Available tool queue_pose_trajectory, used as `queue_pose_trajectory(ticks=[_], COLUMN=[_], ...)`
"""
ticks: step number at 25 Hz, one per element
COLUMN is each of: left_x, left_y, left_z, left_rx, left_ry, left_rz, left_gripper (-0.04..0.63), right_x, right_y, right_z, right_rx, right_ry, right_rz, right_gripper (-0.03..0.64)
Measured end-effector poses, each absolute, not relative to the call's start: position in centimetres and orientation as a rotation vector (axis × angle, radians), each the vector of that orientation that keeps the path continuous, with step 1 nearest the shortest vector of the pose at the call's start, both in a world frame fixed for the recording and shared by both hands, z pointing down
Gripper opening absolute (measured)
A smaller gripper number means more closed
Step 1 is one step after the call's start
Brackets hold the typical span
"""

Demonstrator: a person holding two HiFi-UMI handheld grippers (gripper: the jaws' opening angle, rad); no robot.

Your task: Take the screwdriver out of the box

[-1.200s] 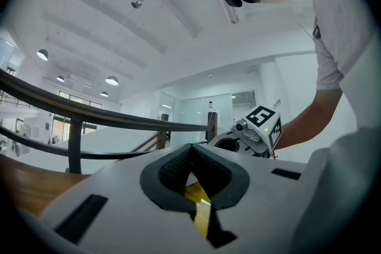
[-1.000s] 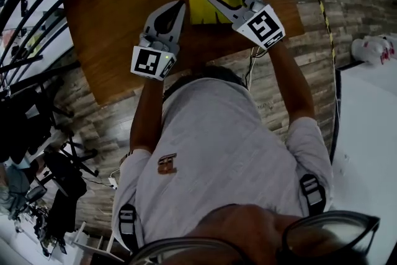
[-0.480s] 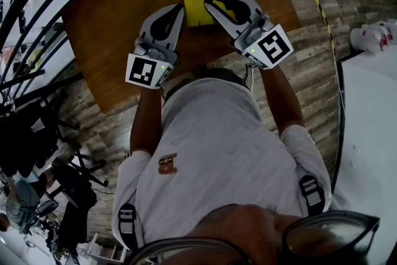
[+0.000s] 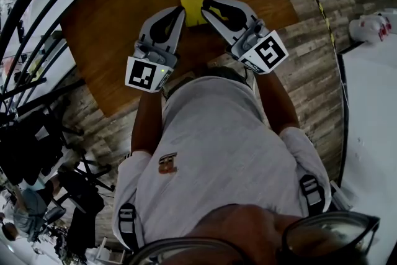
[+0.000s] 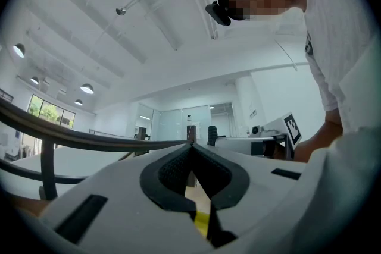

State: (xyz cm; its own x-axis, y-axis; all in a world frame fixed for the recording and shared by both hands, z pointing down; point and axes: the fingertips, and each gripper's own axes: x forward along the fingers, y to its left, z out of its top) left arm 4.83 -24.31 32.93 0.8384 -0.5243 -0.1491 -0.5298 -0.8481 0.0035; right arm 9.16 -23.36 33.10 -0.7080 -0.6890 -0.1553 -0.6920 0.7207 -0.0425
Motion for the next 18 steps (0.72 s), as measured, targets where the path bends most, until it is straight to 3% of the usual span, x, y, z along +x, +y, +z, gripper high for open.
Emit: queue_pose_trajectory(ticks=[18], left_x=[4.81], left_y=[-23.81], left_z=[33.57], left_rx=[-2.987], left_ry=[0.819], left_rz=[0.228], left_gripper=[0.019], right_x=[8.94], right_y=[-22.43], right_z=[33.37], right_rx=[-1.104], right_ry=[2.753], right_rz=[0.011], right_gripper=[0.081])
